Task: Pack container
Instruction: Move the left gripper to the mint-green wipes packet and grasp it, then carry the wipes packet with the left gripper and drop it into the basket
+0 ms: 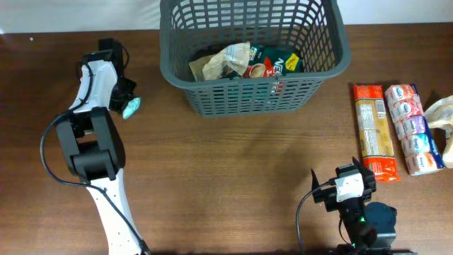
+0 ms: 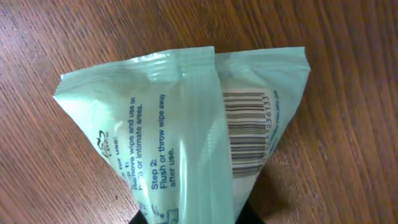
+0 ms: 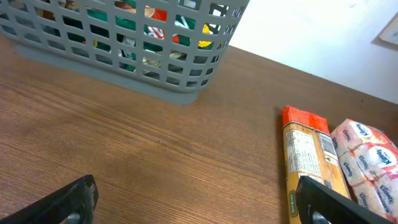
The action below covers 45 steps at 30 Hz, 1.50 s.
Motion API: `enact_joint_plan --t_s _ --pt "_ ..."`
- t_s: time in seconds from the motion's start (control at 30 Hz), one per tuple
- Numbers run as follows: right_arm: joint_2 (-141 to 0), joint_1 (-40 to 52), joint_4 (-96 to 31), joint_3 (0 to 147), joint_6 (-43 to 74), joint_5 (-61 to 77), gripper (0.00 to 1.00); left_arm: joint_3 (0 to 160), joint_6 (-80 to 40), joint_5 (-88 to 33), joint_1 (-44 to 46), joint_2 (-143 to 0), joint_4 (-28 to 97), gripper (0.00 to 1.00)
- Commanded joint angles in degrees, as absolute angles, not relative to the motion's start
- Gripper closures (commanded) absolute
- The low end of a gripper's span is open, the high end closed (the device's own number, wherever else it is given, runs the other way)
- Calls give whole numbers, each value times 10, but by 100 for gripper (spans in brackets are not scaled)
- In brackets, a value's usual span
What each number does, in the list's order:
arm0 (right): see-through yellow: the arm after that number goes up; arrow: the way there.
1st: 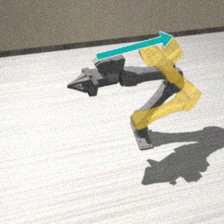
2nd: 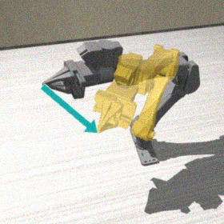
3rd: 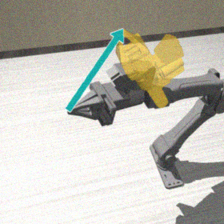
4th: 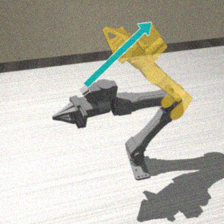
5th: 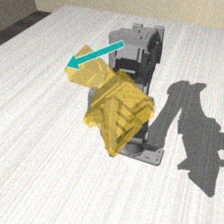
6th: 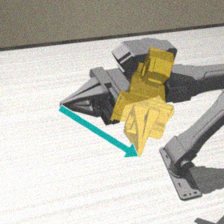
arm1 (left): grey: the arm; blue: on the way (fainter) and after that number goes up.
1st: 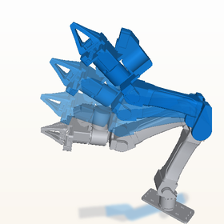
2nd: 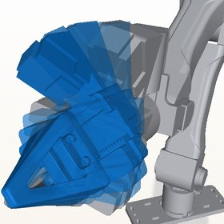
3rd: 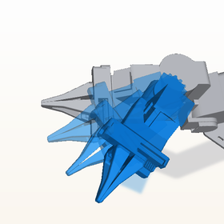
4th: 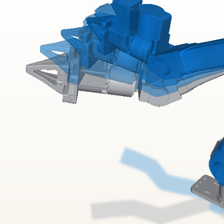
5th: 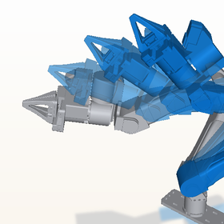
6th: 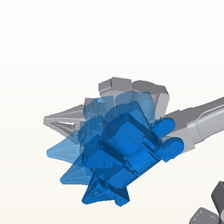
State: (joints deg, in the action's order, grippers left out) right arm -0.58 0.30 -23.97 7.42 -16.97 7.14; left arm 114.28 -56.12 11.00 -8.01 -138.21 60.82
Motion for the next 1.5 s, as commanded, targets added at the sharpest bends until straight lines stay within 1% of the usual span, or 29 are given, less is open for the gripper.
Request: enact_joint_plan --t_s 0.0,0.07,0.1,0.17,0.23,0.3,0.43,0.5,0.57,0.67,0.77,0.87,0.93,1.0,1.27,1.47 --pt "-2 -1 -241 70 -171 70 1 1133 -503 82 -83 -1402 626 98" --pt "-2 -1 -241 70 -171 70 1 1139 -460 66 -83 -1392 636 98" --pt "-2 -1 -241 70 -171 70 1 1150 -415 55 -83 -1380 649 98" --pt "-2 -1 -241 70 -171 70 1 1187 -287 19 -83 -1350 664 98" --pt "-2 -1 -241 70 -171 70 1 1230 -199 -11 -82 -1317 690 98" --pt "-2 -1 -241 70 -171 70 1 1284 -160 -13 -80 -1277 734 98" --pt "-2 -1 -241 70 -171 70 1 1377 -123 -15 -76 -1211 801 98" --pt "-2 -1 -241 70 -171 70 1 1434 -39 -58 -69 -1158 822 98" --pt "-2 -1 -241 70 -171 70 1 1461 35 -91 -55 -1120 817 98" --pt "-2 -1 -241 70 -171 70 1 1483 145 -99 -15 -1068 797 98" --pt "-2 -1 -241 70 -171 70 1 1483 288 -99 65 -1031 767 98" --pt "-2 -1 -241 70 -171 70 1 1482 382 -99 139 -1034 764 98" --pt "-2 -1 -241 70 -171 70 1 1482 417 -96 182 -1052 755 98" --pt "-2 -1 -241 70 -171 70 1 1482 422 -96 211 -1084 725 98" --pt "-2 -1 -241 70 -171 70 1 1482 423 -98 249 -1251 581 98" --pt "-2 -1 -241 70 -171 70 1 1482 423 -97 278 -1353 536 98"
